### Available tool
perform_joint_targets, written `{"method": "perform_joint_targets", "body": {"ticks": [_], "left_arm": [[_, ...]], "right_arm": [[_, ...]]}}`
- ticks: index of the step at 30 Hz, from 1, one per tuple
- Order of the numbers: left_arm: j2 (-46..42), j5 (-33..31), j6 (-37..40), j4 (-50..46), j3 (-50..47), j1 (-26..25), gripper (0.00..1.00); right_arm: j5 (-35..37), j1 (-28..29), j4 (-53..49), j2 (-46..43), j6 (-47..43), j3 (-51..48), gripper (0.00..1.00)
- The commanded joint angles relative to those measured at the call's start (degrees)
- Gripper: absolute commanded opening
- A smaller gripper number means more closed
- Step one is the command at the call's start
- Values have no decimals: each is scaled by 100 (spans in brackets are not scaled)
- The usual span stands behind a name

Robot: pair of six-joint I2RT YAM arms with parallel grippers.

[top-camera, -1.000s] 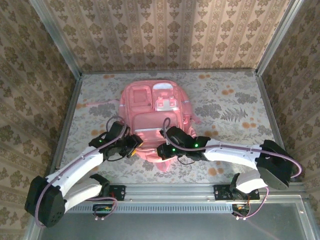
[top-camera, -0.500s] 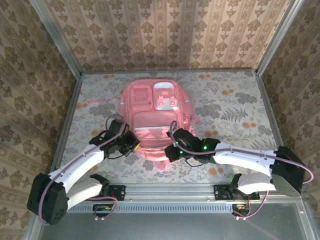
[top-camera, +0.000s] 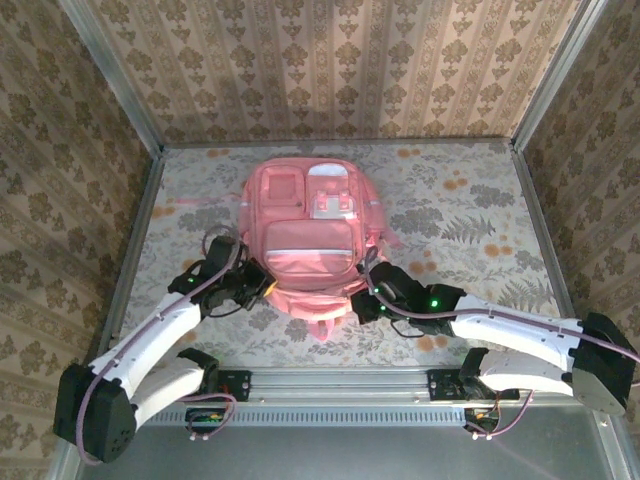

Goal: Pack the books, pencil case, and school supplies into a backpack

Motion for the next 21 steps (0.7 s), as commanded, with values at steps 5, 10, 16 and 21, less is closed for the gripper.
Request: {"method": "perform_joint_targets", "body": {"ticks": [5, 10, 16, 21], "left_arm": [[-369, -261, 328, -372, 257, 485, 0], [-334, -181, 487, -421, 320, 586, 0], [196, -13, 1444, -644, 901, 985, 0], [1395, 362, 2440, -1143, 1876, 1415, 18]], "right_arm": [[425, -560, -440, -285, -305, -345, 0], [378, -807, -376, -282, -510, -412, 0], [-441, -775, -139, -263, -506, -222, 0], [-1008, -465, 523, -51, 240, 78, 0]]}}
